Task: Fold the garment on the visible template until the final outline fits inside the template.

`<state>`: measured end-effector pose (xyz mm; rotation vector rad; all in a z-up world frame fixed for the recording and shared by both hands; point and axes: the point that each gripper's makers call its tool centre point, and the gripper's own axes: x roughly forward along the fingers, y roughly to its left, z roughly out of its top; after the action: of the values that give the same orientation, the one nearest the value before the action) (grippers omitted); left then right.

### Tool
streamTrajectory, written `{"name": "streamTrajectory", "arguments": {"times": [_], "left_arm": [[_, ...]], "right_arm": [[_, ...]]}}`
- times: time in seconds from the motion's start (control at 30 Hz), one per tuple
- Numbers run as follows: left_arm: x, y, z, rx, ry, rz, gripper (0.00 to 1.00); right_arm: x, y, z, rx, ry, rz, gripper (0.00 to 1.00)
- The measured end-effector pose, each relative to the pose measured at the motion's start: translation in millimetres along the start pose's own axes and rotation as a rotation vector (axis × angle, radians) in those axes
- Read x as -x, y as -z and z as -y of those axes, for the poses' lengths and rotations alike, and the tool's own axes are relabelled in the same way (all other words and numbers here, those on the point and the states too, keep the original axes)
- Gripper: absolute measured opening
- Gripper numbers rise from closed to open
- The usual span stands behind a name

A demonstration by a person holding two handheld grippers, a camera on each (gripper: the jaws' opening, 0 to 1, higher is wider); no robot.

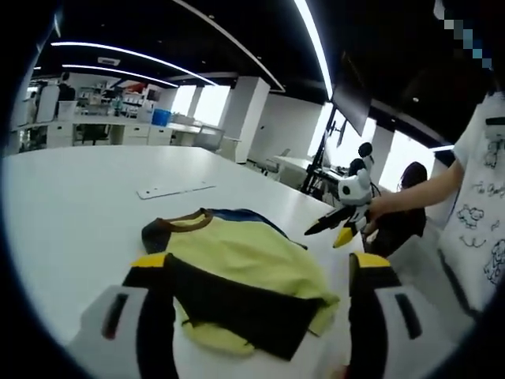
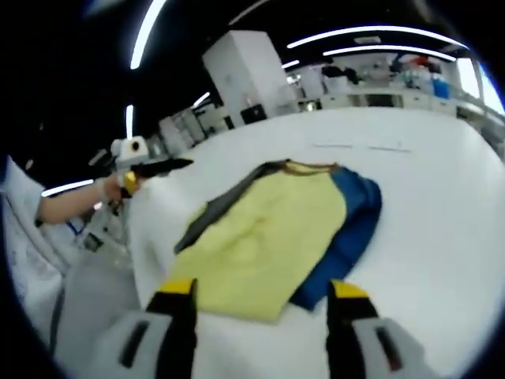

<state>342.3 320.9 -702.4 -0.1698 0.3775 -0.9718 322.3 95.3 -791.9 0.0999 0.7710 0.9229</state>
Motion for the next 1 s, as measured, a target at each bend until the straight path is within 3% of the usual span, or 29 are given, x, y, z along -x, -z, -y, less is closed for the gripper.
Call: {"name": "streamTrajectory", "arguments": {"times": [0.27, 0.6, 0.67, 0.83, 0.9, 1.0], "left_arm": [[12, 0.3, -2.3, 0.018, -0.011, 0.024, 0.87], [20, 1.5, -5.7, 0.036, -0.032, 0.04, 0.86], [21, 2.4, -5.4, 0.04, -0.034, 0.039, 0.85], [21, 3.5, -6.3, 0.047, -0.038, 0.04, 0.85], [21, 4.0, -5.5, 0.05, -0.037, 0.039, 0.84], [20, 4.9, -4.3, 0.052, -0.033, 0.036, 0.84]], "right_arm": [[-11, 27.1, -5, -0.032, -0.024, -0.065, 0.52], [-22, 38.2, 0, -0.094, -0.005, -0.074, 0.35], [-21, 37.4, -1, -0.1, -0.001, -0.069, 0.29], [-21, 31.8, -1, -0.135, 0.001, -0.051, 0.02], [-19, 25.5, 2, -0.147, 0.011, -0.031, 0.0], [-17, 4.0, -13, -0.183, -0.047, 0.003, 0.0]]}}
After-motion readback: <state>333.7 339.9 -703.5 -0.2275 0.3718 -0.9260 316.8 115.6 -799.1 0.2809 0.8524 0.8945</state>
